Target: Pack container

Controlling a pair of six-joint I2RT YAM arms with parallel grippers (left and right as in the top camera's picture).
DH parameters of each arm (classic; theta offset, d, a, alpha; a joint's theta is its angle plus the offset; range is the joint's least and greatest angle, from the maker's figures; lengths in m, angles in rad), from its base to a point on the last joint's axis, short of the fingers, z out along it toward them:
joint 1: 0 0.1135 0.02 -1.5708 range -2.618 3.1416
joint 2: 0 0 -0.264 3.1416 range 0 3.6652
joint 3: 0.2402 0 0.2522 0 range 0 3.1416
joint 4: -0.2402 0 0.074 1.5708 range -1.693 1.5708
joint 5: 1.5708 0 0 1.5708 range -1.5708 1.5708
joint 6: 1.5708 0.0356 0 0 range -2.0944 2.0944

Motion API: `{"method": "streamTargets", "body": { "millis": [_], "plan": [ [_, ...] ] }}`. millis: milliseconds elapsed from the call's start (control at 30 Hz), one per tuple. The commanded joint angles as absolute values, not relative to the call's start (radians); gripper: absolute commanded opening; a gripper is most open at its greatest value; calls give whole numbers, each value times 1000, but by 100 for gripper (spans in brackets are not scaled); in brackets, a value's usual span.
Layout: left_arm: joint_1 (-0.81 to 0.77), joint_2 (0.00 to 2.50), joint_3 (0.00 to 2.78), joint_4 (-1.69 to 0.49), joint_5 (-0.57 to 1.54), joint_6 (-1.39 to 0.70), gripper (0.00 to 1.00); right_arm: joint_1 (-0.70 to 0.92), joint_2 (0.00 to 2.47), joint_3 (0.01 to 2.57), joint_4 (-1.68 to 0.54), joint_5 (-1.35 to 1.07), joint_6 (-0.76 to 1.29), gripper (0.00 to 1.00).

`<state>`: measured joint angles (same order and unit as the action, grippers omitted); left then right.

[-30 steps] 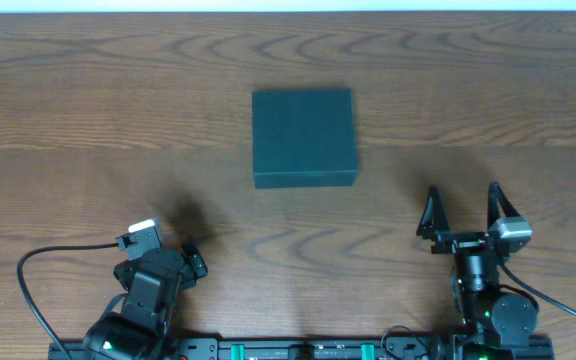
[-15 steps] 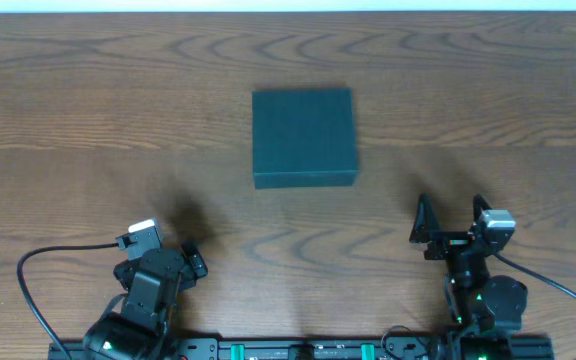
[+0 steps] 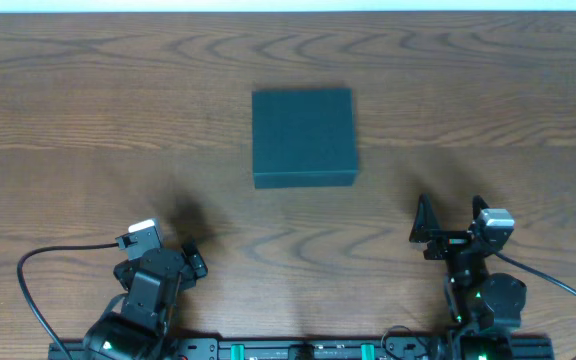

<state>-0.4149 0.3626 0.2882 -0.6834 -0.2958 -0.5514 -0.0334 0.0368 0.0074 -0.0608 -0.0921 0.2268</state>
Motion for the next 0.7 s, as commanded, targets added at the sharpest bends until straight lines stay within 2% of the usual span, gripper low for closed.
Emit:
{"method": "streamTargets", "body": {
  "millis": [0, 167, 233, 400, 533, 667],
  "plan": [
    [-413, 360, 289, -684, -315, -561, 95, -42, 39, 6, -67, -79, 220, 99],
    [-411, 300, 287, -709, -374, -558, 95, -42, 39, 6, -67, -79, 220, 99],
    [-409, 260, 274, -633, -416, -556, 95, -42, 39, 6, -67, -79, 220, 99],
    [-358, 148, 174, -253, -414, -402, 95, -42, 39, 6, -67, -79, 220, 99],
    [-284, 135, 81, 58, -270, -218, 95, -42, 39, 6, -67, -79, 220, 99],
    [-228, 135, 39, 186, -180, -151, 95, -42, 39, 6, -67, -79, 220, 99]
  ]
}}
